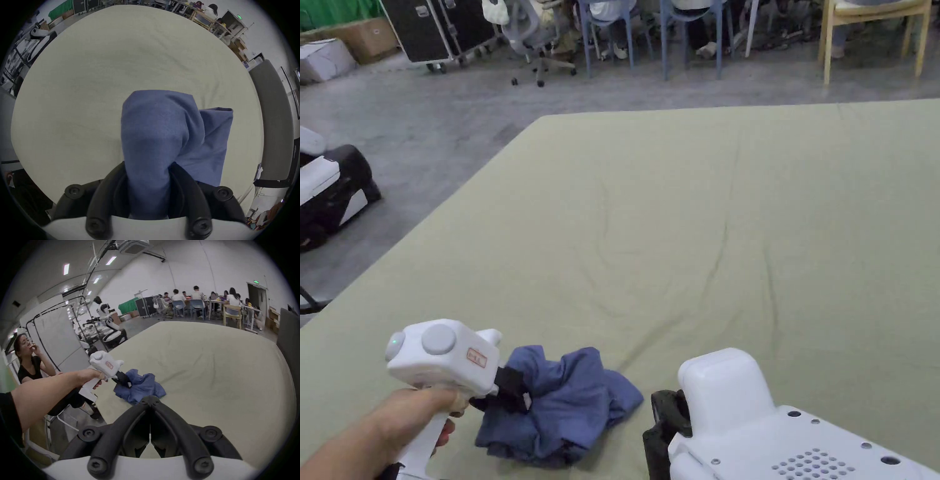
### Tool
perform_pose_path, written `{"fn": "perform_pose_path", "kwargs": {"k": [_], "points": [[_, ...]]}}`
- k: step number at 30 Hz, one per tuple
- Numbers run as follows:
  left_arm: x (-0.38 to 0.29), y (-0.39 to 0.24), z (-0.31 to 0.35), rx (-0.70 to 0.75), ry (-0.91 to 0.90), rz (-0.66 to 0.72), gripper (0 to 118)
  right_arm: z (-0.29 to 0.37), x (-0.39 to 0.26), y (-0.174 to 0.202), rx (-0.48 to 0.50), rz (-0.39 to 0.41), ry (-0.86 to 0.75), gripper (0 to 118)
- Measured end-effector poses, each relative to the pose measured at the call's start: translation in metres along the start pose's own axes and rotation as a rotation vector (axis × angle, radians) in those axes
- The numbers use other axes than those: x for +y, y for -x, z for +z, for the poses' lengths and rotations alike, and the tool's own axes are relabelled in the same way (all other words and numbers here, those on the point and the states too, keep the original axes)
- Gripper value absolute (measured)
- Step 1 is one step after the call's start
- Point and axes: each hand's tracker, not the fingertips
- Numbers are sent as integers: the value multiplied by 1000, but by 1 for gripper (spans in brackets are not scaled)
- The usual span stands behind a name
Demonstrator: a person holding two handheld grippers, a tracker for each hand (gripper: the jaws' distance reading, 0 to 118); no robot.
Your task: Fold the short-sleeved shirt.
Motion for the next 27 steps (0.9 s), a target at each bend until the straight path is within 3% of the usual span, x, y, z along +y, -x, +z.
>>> {"fn": "perform_pose_path", "kwargs": {"k": [10,17,18,19,20,21,27], "points": [[-15,18,7,6,-23,42,27,-18,11,44,65,70,-6,2],[-18,27,8,8,-25,57,27,-20,10,53,92,97,8,2],[-18,28,7,9,-28,60,31,-20,10,53,91,98,9,2],[-18,29,5,58,-35,64,59,-20,10,52,91,97,12,2],[-17,31,3,183,-38,49,97,-20,10,50,89,95,14,2],[-18,32,2,255,-47,33,118,-20,10,48,87,91,17,2],[-32,49,19,230,-108,98,118,-15,10,38,66,70,18,2]]}}
